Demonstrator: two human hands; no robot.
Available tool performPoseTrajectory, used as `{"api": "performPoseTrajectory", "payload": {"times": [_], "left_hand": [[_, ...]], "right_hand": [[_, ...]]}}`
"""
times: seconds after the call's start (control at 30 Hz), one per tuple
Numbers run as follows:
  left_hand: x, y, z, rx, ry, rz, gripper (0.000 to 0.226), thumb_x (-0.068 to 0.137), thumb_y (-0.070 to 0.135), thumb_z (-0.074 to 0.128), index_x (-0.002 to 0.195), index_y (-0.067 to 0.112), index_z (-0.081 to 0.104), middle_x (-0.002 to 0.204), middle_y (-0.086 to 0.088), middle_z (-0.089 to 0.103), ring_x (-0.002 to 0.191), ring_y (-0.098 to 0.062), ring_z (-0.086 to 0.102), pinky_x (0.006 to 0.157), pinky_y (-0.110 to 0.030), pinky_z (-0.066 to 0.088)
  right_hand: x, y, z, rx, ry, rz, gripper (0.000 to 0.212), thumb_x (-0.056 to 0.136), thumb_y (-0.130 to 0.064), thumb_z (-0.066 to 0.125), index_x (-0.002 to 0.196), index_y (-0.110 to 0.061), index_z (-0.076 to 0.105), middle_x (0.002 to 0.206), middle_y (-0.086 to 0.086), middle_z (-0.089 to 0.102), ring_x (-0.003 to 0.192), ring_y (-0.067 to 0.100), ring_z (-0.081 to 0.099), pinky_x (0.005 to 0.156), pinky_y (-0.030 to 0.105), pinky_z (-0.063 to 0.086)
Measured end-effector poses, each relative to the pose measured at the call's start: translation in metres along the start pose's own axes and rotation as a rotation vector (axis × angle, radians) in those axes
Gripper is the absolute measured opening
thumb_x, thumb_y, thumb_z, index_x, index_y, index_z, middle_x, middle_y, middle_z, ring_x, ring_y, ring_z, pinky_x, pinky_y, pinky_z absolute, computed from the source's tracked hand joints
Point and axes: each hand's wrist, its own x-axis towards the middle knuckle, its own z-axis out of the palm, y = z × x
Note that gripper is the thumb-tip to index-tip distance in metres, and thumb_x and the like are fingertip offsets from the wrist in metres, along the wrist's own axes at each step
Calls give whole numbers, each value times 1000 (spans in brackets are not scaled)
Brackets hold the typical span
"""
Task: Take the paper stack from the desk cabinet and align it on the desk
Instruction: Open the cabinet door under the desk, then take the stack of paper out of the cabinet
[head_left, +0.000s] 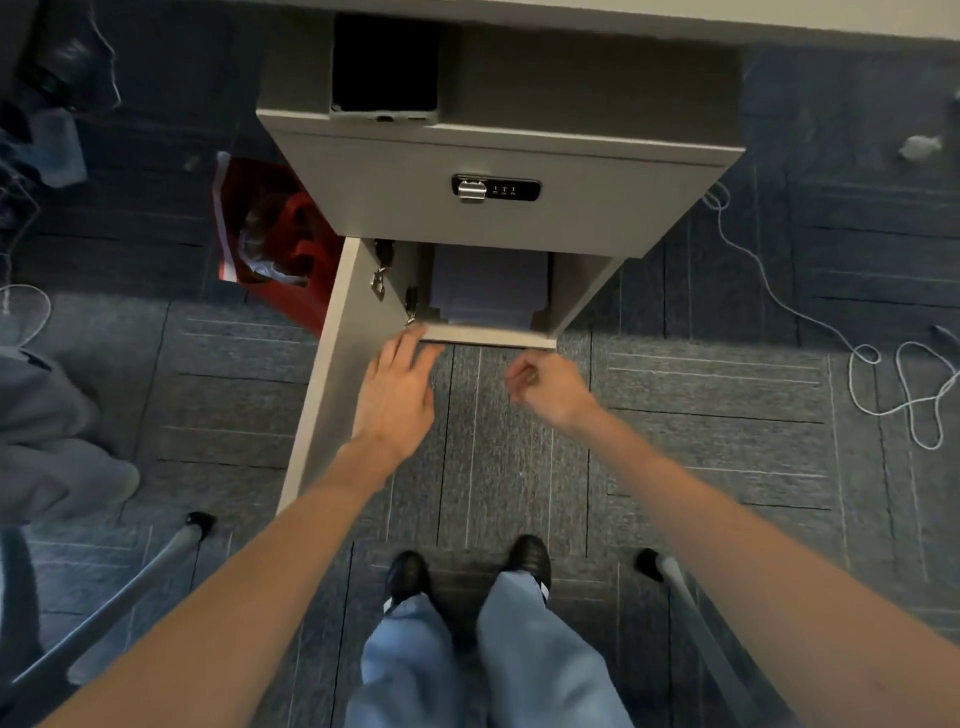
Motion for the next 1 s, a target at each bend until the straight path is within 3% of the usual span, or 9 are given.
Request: {"api": "performPoseTrajectory", "payload": {"times": [0.17, 0.3, 0.4, 0.53, 0.63, 0.7, 0.83, 0.9, 1.0], "left_hand": [[58, -11, 57, -51, 31, 55, 48, 89, 4, 50, 135, 17, 48, 151, -5, 37, 139, -23, 34, 113, -40, 31], [109, -26, 108, -48, 52, 101, 47, 90, 5, 47, 136, 17, 48, 150, -6, 38, 137, -25, 36, 109, -41, 33], [147, -39, 143, -13, 51, 112, 45, 93, 9, 42, 138, 18, 45, 146, -7, 41, 133, -26, 38, 105, -40, 33], [198, -57, 186, 47, 41, 79, 44, 95, 16, 39, 138, 22, 45, 136, -14, 54, 120, -34, 51, 99, -38, 37], [236, -72, 220, -42, 64, 96, 48, 90, 11, 43, 137, 23, 47, 145, -8, 44, 124, -32, 50, 98, -38, 45], [260, -82, 243, -73, 77, 103, 52, 87, 5, 46, 137, 16, 46, 148, -8, 37, 133, -30, 41, 106, -37, 40], [300, -96, 283, -76, 69, -169, 55, 93, 10, 42, 146, 4, 28, 153, -19, 29, 139, -35, 34, 111, -39, 32], [317, -104, 300, -61, 77, -301, 56, 95, 20, 41, 145, -1, 25, 151, -23, 31, 138, -39, 34, 110, -41, 32], [334, -113, 320, -32, 10, -402, 69, 97, 38, 35, 148, -6, 16, 156, -26, 19, 144, -41, 21, 114, -44, 23]], "right_hand": [[62, 38, 20, 11, 157, -35, 26, 87, 6, 44, 85, -15, 58, 92, 11, 65, 88, 27, 65, 76, 38, 56], [123, 71, 29, 5, 238, -46, 23, 86, 4, 43, 86, -13, 57, 89, 10, 62, 80, 25, 60, 65, 30, 50], [173, 93, 31, -26, 300, -61, 24, 84, 4, 43, 89, -14, 59, 94, 14, 66, 89, 30, 64, 78, 39, 55], [240, 118, 31, -102, 352, -68, 23, 87, -2, 44, 101, -5, 62, 106, 20, 66, 97, 38, 61, 79, 41, 51], [294, 137, 31, -222, 385, -93, 24, 87, -5, 47, 108, -1, 58, 115, 24, 61, 103, 40, 59, 78, 35, 46], [327, 148, 31, -277, 426, -121, 30, 89, -6, 49, 118, 0, 52, 127, 23, 52, 116, 38, 53, 84, 33, 43], [378, 169, 30, -380, 545, -90, 52, 95, -24, 48, 141, -5, 32, 150, 19, 31, 138, 35, 30, 111, 38, 29], [395, 174, 30, -393, 531, -54, 57, 95, -28, 46, 143, -4, 28, 152, 21, 25, 139, 37, 27, 113, 38, 26], [413, 179, 34, -369, 506, -21, 56, 94, -32, 48, 140, -4, 34, 149, 22, 28, 136, 39, 31, 111, 41, 32]]}}
